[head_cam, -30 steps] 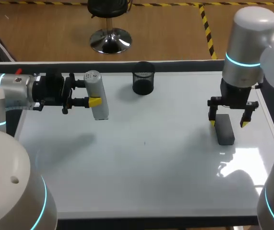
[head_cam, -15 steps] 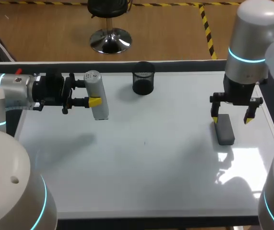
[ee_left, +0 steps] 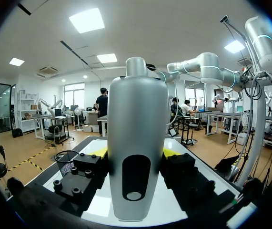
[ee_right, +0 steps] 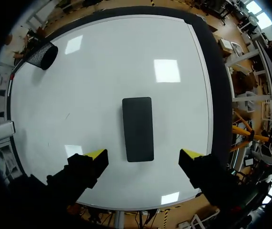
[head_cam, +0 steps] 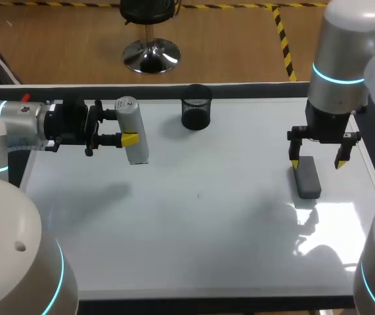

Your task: Pick up the inspection probe, press it on each red-marked spot on the whiteboard one by one, put down the probe, pick up the eraser, and wipe off all the red marks.

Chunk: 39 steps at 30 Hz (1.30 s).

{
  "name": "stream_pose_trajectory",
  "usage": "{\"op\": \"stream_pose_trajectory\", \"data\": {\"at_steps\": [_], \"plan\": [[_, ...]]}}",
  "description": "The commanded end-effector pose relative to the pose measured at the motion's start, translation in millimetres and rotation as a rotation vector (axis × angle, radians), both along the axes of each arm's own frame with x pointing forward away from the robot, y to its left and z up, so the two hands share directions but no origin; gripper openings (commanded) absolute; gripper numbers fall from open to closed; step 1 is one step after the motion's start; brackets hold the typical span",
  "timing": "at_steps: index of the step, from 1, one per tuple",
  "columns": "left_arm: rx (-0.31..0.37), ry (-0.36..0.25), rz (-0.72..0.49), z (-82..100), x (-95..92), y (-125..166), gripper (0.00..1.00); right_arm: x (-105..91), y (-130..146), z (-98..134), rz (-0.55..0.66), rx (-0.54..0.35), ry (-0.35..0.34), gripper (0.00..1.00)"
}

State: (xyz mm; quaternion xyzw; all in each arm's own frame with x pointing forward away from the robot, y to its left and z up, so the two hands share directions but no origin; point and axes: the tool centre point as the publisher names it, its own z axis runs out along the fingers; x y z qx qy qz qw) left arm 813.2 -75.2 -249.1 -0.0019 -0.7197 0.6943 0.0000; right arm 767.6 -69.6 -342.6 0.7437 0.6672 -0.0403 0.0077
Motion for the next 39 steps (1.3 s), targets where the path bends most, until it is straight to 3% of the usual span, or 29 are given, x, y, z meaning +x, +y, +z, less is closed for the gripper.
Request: {"op": "stream_pose_trajectory", "data": {"at_steps": [1, 12, 25, 39], "plan": [[0.000, -0.002, 0.004, 1.2, -1.2, -0.3, 0.00, -1.4, -1.2, 1.7, 0.001, 0.001, -0.002, 1.00], [0.000, -0.002, 0.004, 1.2, -1.2, -0.3, 0.00, -1.4, -1.2, 1.7, 0.001, 0.001, -0.002, 1.00], [-0.006, 0.011, -0.007, 2.7, 13.6, -12.5, 0.00, -1.4, -1.2, 1.7, 0.001, 0.001, -0.002, 1.00], [0.014, 0.039, -0.081, 12.6, 49.1, -32.6, 0.00, -1.4, -1.2, 1.7, 0.001, 0.001, -0.002, 1.00]]}}
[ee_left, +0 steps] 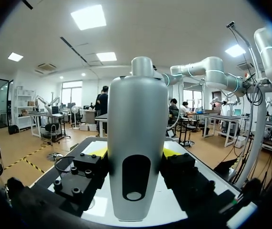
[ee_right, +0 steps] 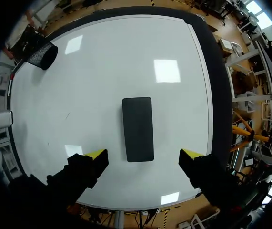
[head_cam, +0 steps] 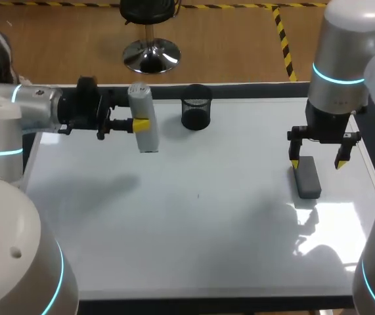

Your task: Pick up the inspection probe, press it on each red-marked spot on the whiteboard one by one, put down the probe, pick up the eraser, and wipe off all the red marks.

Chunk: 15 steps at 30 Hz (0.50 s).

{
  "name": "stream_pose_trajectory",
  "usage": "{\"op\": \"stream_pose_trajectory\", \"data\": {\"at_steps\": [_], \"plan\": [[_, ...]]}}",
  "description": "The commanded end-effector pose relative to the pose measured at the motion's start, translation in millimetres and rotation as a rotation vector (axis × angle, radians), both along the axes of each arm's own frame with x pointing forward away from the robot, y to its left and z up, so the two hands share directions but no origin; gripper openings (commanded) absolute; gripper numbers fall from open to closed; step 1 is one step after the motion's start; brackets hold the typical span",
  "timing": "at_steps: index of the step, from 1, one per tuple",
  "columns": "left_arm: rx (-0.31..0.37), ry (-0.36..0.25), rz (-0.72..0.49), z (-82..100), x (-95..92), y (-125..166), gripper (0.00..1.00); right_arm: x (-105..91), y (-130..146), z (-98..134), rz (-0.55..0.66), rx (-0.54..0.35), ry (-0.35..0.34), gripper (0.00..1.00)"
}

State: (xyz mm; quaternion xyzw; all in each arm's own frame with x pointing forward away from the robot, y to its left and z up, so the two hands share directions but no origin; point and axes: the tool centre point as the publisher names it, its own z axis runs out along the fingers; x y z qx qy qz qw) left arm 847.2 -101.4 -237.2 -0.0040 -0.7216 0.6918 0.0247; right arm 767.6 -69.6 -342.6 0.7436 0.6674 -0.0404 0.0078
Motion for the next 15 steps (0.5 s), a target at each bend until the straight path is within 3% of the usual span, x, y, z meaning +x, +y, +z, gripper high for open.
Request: {"op": "stream_pose_trajectory", "data": {"at_steps": [1, 15], "plan": [[0.007, 0.004, -0.055, 1.6, 17.0, -8.0, 0.00, -1.3, -1.3, 1.6, 0.001, 0.001, -0.002, 1.00], [0.009, -0.011, -0.132, 16.2, 53.8, -26.5, 0.00, -1.3, -1.3, 1.6, 0.001, 0.001, -0.002, 1.00]]}}
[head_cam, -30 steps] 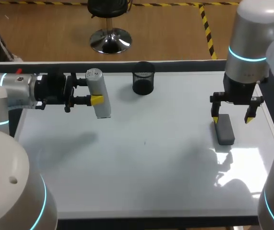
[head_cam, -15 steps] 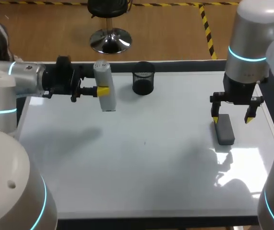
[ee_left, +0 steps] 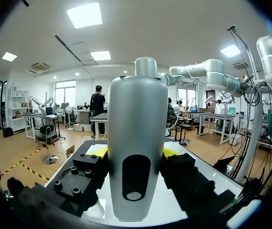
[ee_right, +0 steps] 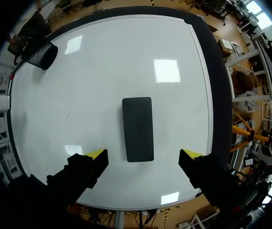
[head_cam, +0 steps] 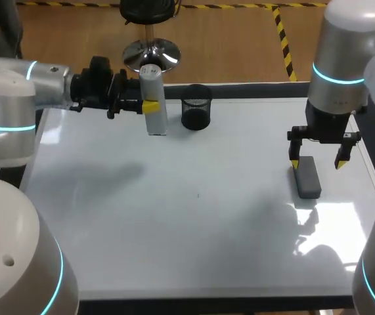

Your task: Pick up the inspection probe, press it on each red-marked spot on the whiteboard one by one, put down the probe, pick up the eraser, and wipe off all the red marks.

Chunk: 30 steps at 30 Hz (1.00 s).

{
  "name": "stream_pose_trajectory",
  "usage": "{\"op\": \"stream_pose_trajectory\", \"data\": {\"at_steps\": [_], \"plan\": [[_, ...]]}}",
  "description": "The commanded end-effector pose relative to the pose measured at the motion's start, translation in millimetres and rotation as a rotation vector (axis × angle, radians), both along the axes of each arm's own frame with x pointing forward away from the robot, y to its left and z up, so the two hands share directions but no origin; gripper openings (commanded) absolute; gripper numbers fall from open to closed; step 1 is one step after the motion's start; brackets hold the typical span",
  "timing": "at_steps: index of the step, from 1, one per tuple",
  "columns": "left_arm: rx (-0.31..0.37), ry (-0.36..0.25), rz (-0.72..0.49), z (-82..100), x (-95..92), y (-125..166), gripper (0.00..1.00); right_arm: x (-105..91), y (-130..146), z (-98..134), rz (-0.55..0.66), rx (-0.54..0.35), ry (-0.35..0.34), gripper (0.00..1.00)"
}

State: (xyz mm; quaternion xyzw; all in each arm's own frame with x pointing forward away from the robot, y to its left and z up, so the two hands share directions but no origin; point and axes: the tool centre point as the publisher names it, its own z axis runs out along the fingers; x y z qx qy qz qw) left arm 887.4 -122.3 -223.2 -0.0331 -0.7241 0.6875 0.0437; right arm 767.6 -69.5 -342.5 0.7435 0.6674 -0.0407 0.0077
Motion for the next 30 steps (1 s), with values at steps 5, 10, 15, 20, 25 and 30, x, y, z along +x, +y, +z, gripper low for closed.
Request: {"op": "stream_pose_trajectory", "data": {"at_steps": [5, 10, 15, 20, 25, 30], "plan": [[-0.002, 0.003, -0.085, 5.3, 25.6, -13.4, 0.00, -1.4, -1.3, 1.5, 0.001, 0.002, -0.003, 1.00], [-0.006, -0.001, -0.111, 7.8, 35.6, -22.9, 0.00, -1.4, -1.3, 1.5, 0.001, 0.002, -0.003, 1.00], [-0.002, -0.003, -0.136, 12.1, 46.0, -30.2, 0.00, -1.4, -1.3, 1.5, 0.001, 0.002, -0.003, 1.00], [0.002, -0.007, -0.163, 17.5, 54.3, -37.0, 0.00, -1.4, -1.3, 1.5, 0.001, 0.002, -0.003, 1.00], [0.007, -0.008, -0.182, 22.5, 62.3, -41.5, 0.00, -1.4, -1.3, 1.5, 0.001, 0.002, -0.003, 1.00], [0.013, -0.014, -0.211, 27.1, 70.7, -49.1, 0.00, -1.4, -1.3, 1.5, 0.001, 0.002, -0.003, 1.00]]}}
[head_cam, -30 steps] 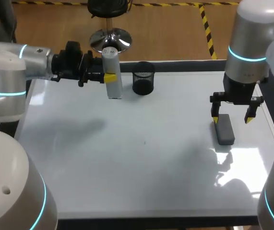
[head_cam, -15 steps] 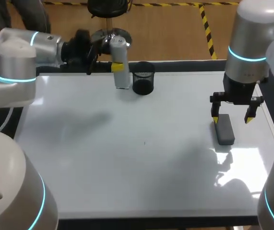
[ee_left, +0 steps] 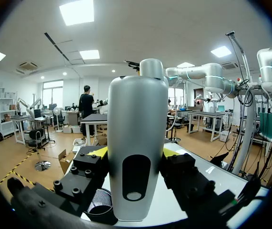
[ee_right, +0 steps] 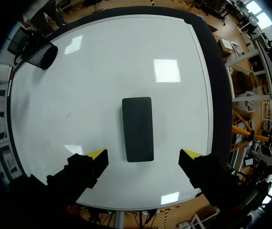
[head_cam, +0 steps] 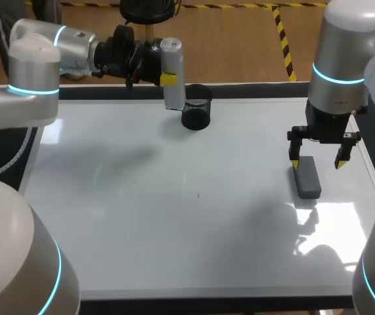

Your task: Pick up the inspection probe, press it on each red-marked spot on the whiteboard one by one, put down the probe, pick up the eraser, and wipe off all the red marks.

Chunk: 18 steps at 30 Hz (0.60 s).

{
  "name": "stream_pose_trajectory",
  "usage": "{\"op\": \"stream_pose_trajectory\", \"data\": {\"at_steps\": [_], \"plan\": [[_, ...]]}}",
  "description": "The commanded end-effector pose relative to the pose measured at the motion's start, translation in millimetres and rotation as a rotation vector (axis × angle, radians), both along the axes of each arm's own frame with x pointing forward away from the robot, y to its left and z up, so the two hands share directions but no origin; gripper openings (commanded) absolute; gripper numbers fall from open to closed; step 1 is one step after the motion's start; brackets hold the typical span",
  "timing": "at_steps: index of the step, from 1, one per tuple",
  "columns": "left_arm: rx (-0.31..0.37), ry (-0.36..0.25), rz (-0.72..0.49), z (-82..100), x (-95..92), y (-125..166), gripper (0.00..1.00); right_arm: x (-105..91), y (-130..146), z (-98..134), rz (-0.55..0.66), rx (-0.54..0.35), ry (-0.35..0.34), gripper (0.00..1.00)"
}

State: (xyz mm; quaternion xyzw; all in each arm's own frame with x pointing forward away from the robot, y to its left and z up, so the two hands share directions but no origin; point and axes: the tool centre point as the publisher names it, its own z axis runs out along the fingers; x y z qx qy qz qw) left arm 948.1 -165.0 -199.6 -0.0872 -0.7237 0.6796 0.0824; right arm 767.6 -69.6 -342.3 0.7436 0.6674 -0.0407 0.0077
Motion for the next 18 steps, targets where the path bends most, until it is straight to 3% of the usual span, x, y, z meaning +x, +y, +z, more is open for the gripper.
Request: {"op": "stream_pose_trajectory", "data": {"at_steps": [1, 18], "plan": [[0.005, 0.006, -0.081, 4.0, 12.2, -8.8, 0.00, -1.4, -1.3, 1.4, 0.001, 0.002, -0.003, 1.00], [0.018, 0.003, -0.135, 8.6, 40.2, -34.7, 0.00, -1.4, -1.3, 1.4, 0.001, 0.002, -0.003, 1.00]]}}
